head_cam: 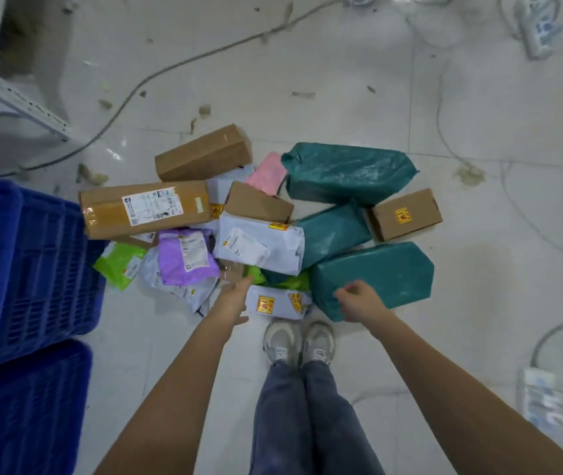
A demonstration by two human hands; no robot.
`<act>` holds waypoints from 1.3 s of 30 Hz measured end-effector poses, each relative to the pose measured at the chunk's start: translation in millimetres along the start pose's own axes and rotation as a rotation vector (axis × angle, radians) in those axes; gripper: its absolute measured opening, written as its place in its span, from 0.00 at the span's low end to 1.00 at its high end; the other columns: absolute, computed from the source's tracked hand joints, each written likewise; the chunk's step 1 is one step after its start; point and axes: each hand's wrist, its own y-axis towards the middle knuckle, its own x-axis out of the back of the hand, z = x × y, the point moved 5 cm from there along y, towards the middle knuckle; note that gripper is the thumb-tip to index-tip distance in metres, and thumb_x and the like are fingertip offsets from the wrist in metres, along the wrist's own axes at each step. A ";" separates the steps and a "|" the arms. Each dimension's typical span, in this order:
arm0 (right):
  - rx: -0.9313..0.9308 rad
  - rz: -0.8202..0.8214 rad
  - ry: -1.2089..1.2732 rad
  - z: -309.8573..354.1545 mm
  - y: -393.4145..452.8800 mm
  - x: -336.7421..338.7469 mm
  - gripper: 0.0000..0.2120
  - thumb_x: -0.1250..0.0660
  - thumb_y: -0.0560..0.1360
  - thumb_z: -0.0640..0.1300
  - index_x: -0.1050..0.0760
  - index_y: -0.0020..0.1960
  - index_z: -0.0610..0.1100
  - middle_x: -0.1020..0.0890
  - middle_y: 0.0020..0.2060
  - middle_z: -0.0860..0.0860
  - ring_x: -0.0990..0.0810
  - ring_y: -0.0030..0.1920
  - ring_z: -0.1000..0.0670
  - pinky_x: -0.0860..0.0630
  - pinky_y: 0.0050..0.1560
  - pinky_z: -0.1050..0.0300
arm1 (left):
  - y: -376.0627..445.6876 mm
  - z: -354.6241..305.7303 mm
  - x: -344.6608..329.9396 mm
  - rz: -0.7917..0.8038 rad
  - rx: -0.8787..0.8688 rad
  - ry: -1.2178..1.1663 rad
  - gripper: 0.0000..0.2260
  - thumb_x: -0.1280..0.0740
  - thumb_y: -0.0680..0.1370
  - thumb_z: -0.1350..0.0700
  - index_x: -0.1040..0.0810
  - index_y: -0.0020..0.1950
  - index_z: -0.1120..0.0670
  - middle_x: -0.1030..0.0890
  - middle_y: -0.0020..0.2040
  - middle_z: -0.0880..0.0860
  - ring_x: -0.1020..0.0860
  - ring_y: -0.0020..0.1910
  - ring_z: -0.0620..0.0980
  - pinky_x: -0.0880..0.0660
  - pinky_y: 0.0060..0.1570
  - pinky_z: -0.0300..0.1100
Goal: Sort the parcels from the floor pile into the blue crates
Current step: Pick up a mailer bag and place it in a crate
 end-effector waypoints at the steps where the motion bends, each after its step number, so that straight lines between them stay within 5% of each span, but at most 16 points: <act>1: 0.044 -0.015 -0.031 2.2 19.8 -8.9 0.11 0.35 0.75 0.43 0.29 0.54 0.38 0.25 0.46 0.42 0.25 0.45 0.45 0.25 0.48 0.48 | 15.8 -0.7 -5.2 0.025 -0.009 -0.018 0.29 0.39 0.77 0.40 0.38 0.73 0.52 0.34 0.71 0.56 0.29 0.65 0.58 0.27 0.54 0.48; 10: 0.310 0.012 -0.164 26.4 159.6 -82.4 0.28 0.31 0.74 0.48 0.36 0.68 0.39 0.28 0.63 0.43 0.27 0.58 0.46 0.31 0.52 0.56 | 160.8 21.7 -26.1 0.061 0.015 -0.129 0.29 0.36 0.76 0.41 0.40 0.73 0.47 0.35 0.73 0.55 0.28 0.65 0.60 0.24 0.56 0.49; 14: 0.161 0.033 -0.036 26.1 209.3 -102.1 0.34 0.30 0.72 0.51 0.39 0.70 0.37 0.30 0.67 0.43 0.29 0.64 0.43 0.31 0.53 0.55 | 200.8 18.7 -30.6 0.019 0.022 -0.180 0.29 0.38 0.77 0.41 0.40 0.74 0.49 0.35 0.73 0.55 0.28 0.65 0.62 0.25 0.59 0.51; 18: 0.042 0.050 0.090 24.3 239.3 -112.0 0.39 0.26 0.67 0.54 0.37 0.71 0.38 0.28 0.66 0.42 0.27 0.64 0.42 0.27 0.63 0.44 | 221.6 16.8 -32.6 0.002 0.066 -0.274 0.28 0.38 0.77 0.41 0.39 0.73 0.50 0.33 0.72 0.56 0.27 0.64 0.62 0.25 0.54 0.50; 23: 0.098 0.051 0.218 41.4 241.4 -121.1 0.35 0.23 0.65 0.48 0.33 0.67 0.41 0.24 0.61 0.47 0.23 0.58 0.47 0.23 0.54 0.53 | 233.5 10.0 -38.5 0.104 0.085 -0.390 0.29 0.40 0.77 0.40 0.40 0.74 0.51 0.33 0.72 0.59 0.28 0.64 0.63 0.26 0.57 0.51; 30: 0.505 0.061 0.206 85.0 181.6 -133.3 0.17 0.24 0.65 0.41 0.28 0.48 0.51 0.19 0.44 0.58 0.20 0.43 0.62 0.23 0.41 0.65 | 208.1 -4.9 -18.3 0.144 0.110 -0.411 0.32 0.39 0.74 0.36 0.36 0.72 0.52 0.30 0.70 0.57 0.26 0.62 0.61 0.26 0.59 0.53; 33: 0.881 -0.057 -0.054 101.8 124.4 -138.4 0.19 0.25 0.63 0.45 0.33 0.46 0.44 0.22 0.42 0.49 0.22 0.41 0.52 0.26 0.36 0.59 | 181.7 -28.1 -13.0 0.310 0.039 -0.525 0.31 0.42 0.74 0.33 0.28 0.67 0.53 0.23 0.65 0.57 0.25 0.64 0.58 0.30 0.65 0.56; 36: 1.300 -0.150 -0.505 105.1 68.1 -146.4 0.24 0.24 0.59 0.39 0.35 0.48 0.41 0.21 0.50 0.39 0.23 0.50 0.41 0.25 0.47 0.51 | 144.4 -46.1 0.2 0.396 0.002 -0.694 0.30 0.36 0.72 0.37 0.26 0.66 0.55 0.21 0.62 0.58 0.22 0.61 0.56 0.28 0.63 0.53; 39: 1.333 0.015 -0.622 101.1 27.9 -147.8 0.23 0.26 0.63 0.47 0.30 0.52 0.40 0.24 0.56 0.38 0.28 0.60 0.43 0.31 0.58 0.53 | 115.5 -39.4 24.9 0.197 -0.017 -0.625 0.24 0.28 0.70 0.54 0.25 0.65 0.60 0.19 0.57 0.61 0.19 0.52 0.57 0.22 0.53 0.50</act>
